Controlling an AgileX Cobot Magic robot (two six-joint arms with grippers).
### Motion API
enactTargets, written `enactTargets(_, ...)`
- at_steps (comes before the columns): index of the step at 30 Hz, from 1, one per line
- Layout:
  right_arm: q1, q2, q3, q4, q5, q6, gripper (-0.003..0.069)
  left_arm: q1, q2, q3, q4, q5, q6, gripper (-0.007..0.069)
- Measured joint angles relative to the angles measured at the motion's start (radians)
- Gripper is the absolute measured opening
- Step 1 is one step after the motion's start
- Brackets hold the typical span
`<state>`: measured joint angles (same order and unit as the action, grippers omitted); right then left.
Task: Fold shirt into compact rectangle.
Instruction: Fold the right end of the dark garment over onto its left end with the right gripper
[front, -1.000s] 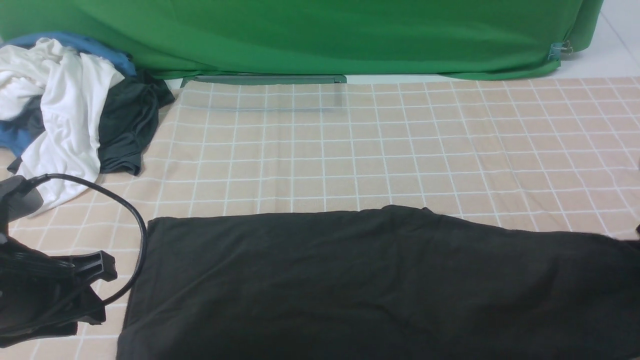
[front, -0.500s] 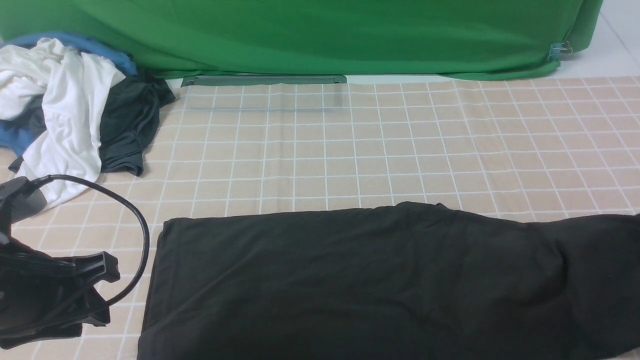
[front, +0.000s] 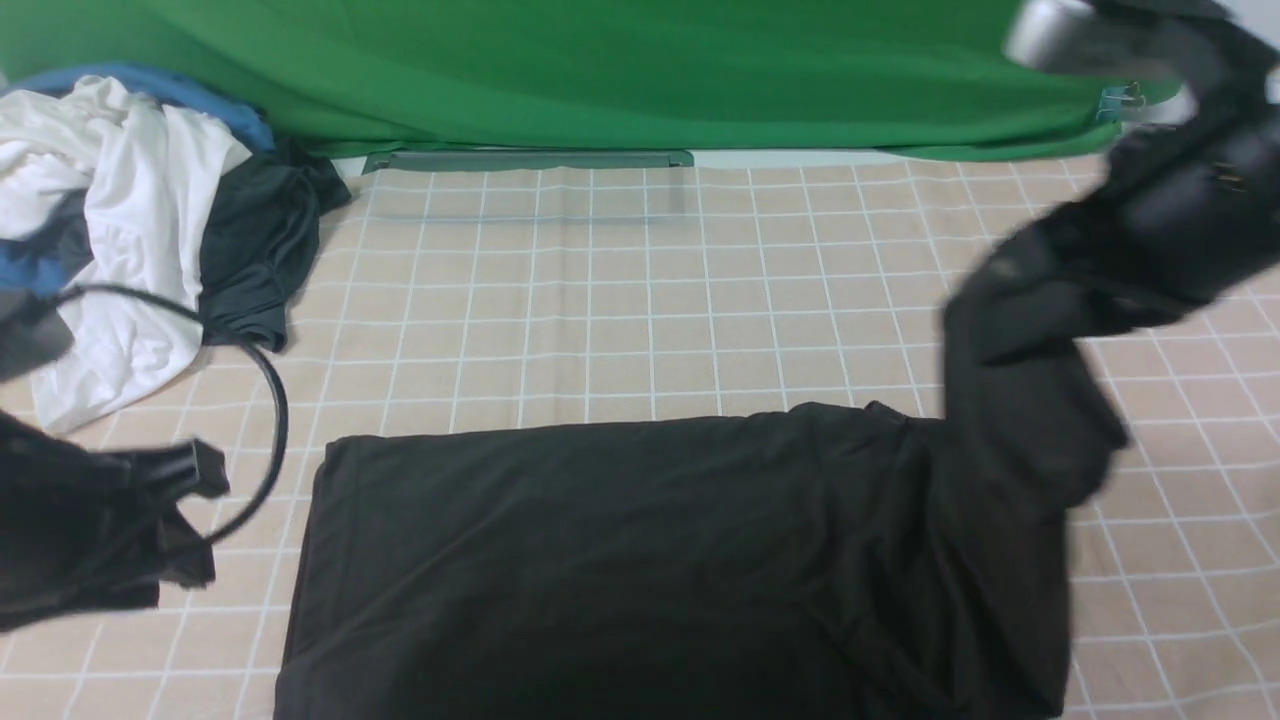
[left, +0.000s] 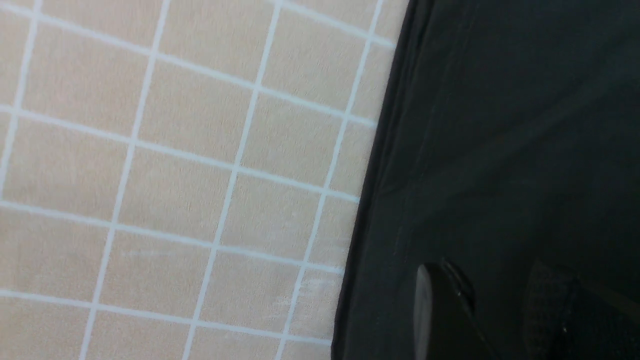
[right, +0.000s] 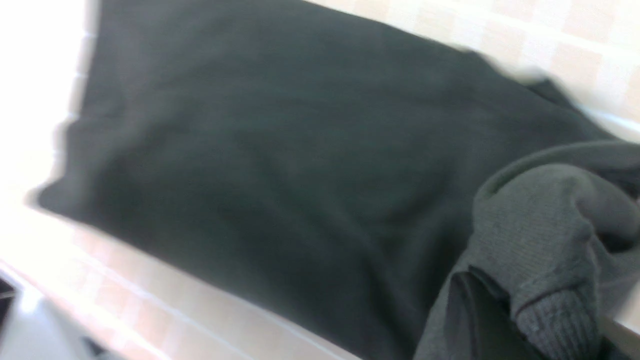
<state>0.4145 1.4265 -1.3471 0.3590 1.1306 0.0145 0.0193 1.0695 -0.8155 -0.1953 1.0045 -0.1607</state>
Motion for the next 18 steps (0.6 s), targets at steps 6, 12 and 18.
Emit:
enactTargets(6,0.217,0.153,-0.118,0.115,-0.103,0.037,0.0092,0.0,-0.007,-0.1,0.006,0.026,-0.025,0.0215)
enactTargets(12,0.378,0.363,-0.257,0.144,-0.183,0.044,0.0092,0.0,-0.07,-0.11,0.131,0.06,-0.087,0.0215)
enactTargets(18,0.453,0.551,-0.402,0.161,-0.188,0.046,0.0092,0.0,-0.159,-0.11,0.262,0.094,-0.165,0.0215)
